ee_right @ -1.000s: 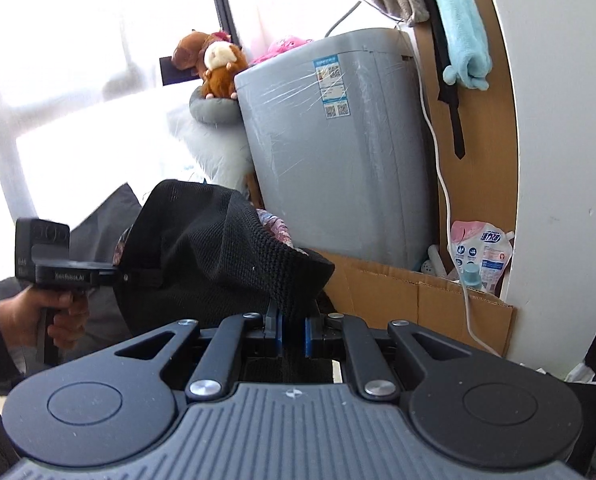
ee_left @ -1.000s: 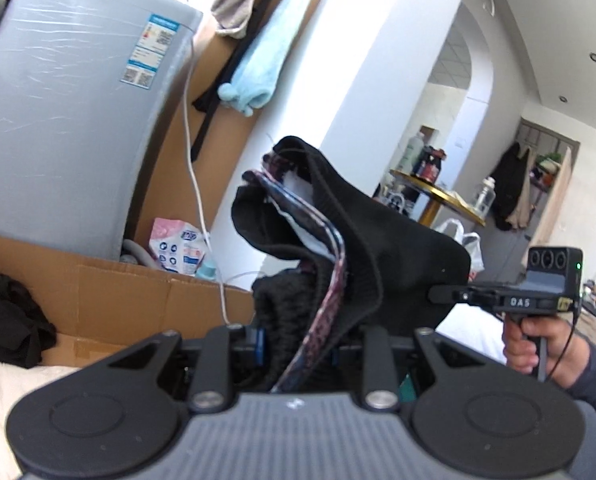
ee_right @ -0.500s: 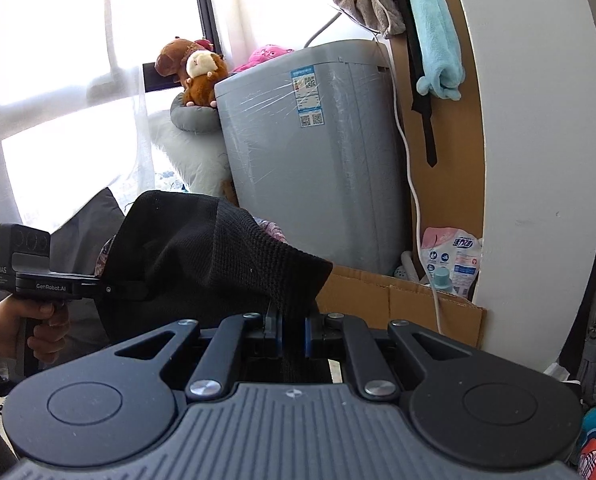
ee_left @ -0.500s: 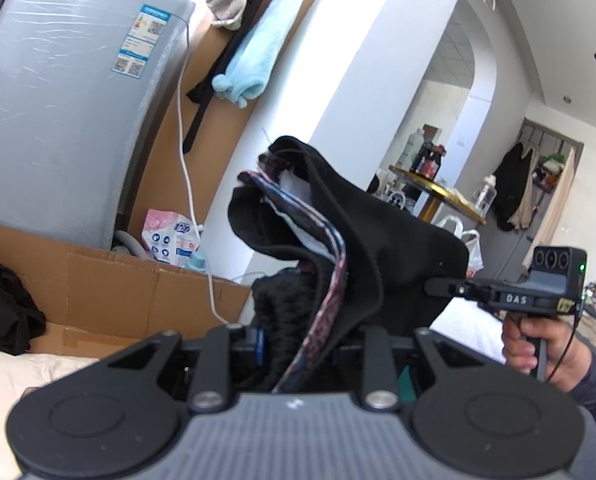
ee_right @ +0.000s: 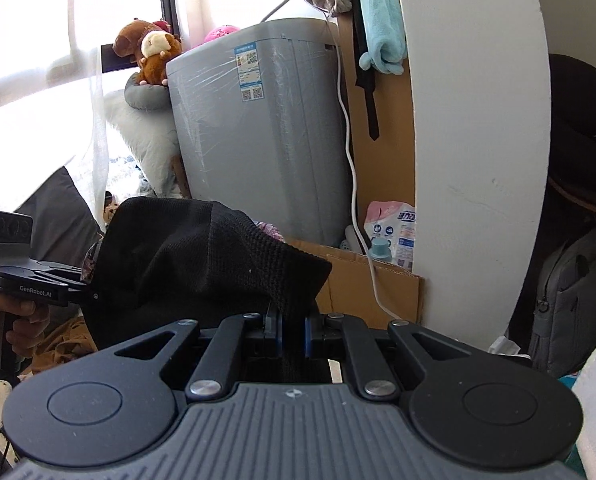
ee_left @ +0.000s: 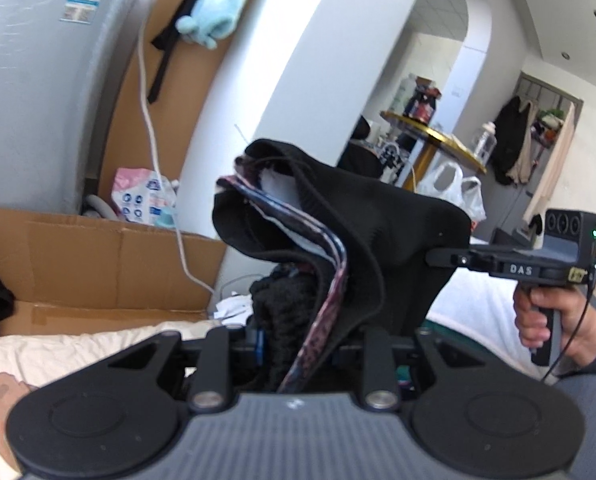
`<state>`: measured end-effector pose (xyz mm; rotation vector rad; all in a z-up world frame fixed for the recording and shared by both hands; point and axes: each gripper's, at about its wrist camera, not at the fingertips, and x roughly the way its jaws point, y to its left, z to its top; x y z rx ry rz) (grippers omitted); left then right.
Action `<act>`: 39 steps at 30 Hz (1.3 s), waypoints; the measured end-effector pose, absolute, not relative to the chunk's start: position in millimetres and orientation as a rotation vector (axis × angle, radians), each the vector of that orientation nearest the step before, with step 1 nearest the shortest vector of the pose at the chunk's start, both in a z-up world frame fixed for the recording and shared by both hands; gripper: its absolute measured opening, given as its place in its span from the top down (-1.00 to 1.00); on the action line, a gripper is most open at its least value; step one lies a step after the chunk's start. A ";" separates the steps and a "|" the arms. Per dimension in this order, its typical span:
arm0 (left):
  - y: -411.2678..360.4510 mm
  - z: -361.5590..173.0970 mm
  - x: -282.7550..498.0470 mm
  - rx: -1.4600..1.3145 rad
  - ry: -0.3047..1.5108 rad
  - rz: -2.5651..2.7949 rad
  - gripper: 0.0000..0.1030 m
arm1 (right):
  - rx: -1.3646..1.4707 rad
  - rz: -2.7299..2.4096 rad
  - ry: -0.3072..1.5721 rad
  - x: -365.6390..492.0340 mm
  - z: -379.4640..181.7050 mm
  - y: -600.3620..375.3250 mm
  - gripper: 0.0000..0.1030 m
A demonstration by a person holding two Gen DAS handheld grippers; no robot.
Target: Fold clothes
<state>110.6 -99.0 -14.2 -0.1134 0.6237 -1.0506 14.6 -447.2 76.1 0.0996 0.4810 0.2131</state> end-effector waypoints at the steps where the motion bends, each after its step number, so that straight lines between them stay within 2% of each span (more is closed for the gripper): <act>1: -105.2 -17.5 109.4 -0.106 0.626 -1.059 0.43 | 0.108 0.203 0.490 11.9 71.8 -455.3 0.81; 22: -228.8 -64.7 98.8 -0.241 0.608 -1.131 0.43 | 0.148 -0.065 0.479 -16.1 42.5 -563.4 0.81; 39: -267.6 -126.2 81.5 -0.400 0.626 -1.105 0.43 | 0.085 -0.161 0.533 -23.9 22.5 -591.5 0.81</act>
